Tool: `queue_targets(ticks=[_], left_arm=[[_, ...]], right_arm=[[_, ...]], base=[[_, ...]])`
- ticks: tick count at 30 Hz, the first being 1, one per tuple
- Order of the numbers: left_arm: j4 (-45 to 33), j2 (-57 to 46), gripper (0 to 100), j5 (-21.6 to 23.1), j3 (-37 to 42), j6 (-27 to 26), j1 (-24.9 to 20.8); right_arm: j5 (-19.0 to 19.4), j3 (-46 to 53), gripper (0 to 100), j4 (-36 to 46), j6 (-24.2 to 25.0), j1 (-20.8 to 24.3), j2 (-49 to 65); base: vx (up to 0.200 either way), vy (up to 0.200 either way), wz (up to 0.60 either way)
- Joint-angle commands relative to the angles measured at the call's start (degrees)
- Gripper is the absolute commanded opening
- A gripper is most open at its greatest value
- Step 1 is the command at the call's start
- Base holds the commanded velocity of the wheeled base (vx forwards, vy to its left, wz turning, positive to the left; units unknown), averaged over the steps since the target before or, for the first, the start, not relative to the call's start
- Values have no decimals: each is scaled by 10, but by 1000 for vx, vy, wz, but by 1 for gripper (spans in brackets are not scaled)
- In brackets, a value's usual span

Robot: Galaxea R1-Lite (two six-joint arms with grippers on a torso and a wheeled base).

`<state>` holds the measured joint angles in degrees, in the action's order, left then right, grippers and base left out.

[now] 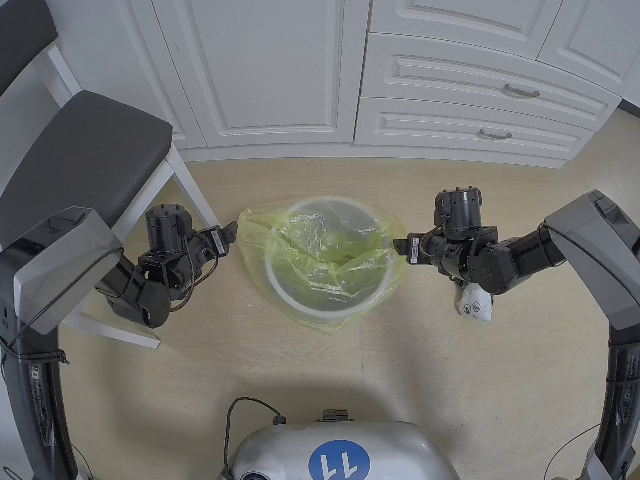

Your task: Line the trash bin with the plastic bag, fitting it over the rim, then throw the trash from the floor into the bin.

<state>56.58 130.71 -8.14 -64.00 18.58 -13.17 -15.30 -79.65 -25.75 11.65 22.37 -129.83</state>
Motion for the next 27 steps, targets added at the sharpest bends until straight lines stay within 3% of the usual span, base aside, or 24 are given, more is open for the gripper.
queue_targets(ticks=[1, 6, 13, 27], left_arm=[[-2, -56, 100, 45, 56, -7, 2], [-2, -47, 100, 81, 65, -3, -2], [-2, -31, 100, 82, 66, -3, -10], [-16, 11, 100, 86, 63, -8, 6]], right_arm=[[1, 53, 100, -10, -30, 13, 25], [1, 102, 100, -40, -68, 8, 38], [2, 144, 100, -109, -113, 7, 42], [2, 168, 100, -119, -113, 3, 95]], base=[[0, 0, 0], [0, 0, 0], [0, 0, 0], [0, 0, 0]])
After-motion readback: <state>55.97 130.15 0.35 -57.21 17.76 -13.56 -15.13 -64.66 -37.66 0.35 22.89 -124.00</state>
